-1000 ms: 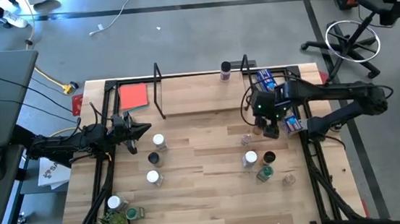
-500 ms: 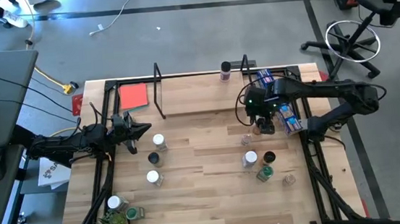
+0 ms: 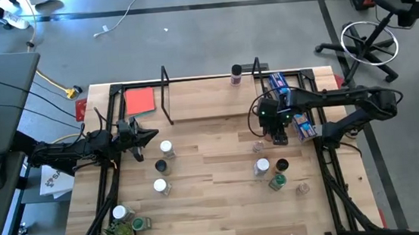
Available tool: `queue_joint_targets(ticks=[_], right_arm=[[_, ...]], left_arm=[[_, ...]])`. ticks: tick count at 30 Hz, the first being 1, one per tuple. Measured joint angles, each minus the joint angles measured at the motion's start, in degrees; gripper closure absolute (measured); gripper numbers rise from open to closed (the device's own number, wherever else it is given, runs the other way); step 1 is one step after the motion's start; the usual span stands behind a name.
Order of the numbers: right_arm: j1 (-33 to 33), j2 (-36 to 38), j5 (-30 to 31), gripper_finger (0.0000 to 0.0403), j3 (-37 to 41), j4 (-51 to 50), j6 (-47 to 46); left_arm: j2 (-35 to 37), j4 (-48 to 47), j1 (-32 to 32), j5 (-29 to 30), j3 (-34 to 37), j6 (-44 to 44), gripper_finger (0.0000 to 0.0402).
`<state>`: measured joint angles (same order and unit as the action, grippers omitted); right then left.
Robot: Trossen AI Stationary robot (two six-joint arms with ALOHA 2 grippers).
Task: Shelf spices
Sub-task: Put the top right black seasoning bottle on the shelf aligned with the other black seasoning bottle
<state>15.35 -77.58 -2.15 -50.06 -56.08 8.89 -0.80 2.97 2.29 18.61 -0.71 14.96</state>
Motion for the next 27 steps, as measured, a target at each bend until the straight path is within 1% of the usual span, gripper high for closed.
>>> queue_joint_targets(ticks=[3,5,12,16,18,21,24,27], right_arm=[[0.0,0.0,0.0,0.0107,0.0,1.1,0.1],[0.0,0.0,0.0,0.0121,0.0,1.1,0.1],[0.0,0.0,0.0,0.0213,0.0,0.7,-1.7],[0.0,0.0,-0.4,0.0215,-1.0,-2.8,-5.7],[0.0,-0.1,-1.6,0.0215,-3.5,-6.4,-7.3],[0.0,0.0,-4.0,0.0215,-9.6,-13.3,-8.7],[0.0,0.0,-7.3,0.0215,-17.9,-18.8,-9.4],[0.0,-0.9,-12.1,0.0215,-26.7,-22.5,-12.1]], left_arm=[[0.0,0.1,0.0,0.0,0.0,0.0,0.0401],[0.0,0.1,0.0,0.0,0.0,0.0,0.0401],[0.0,0.1,0.0,0.0,0.0,0.0,0.0401],[0.0,0.1,0.0,0.0,0.0,0.0,0.0401],[0.0,0.1,0.0,0.0,0.0,0.0,0.0401],[0.0,0.1,0.0,0.0,0.0,0.0,0.0401],[0.0,0.1,0.0,0.0,0.0,0.0,0.0401],[0.0,0.1,0.0,0.0,0.0,0.0,0.0401]])
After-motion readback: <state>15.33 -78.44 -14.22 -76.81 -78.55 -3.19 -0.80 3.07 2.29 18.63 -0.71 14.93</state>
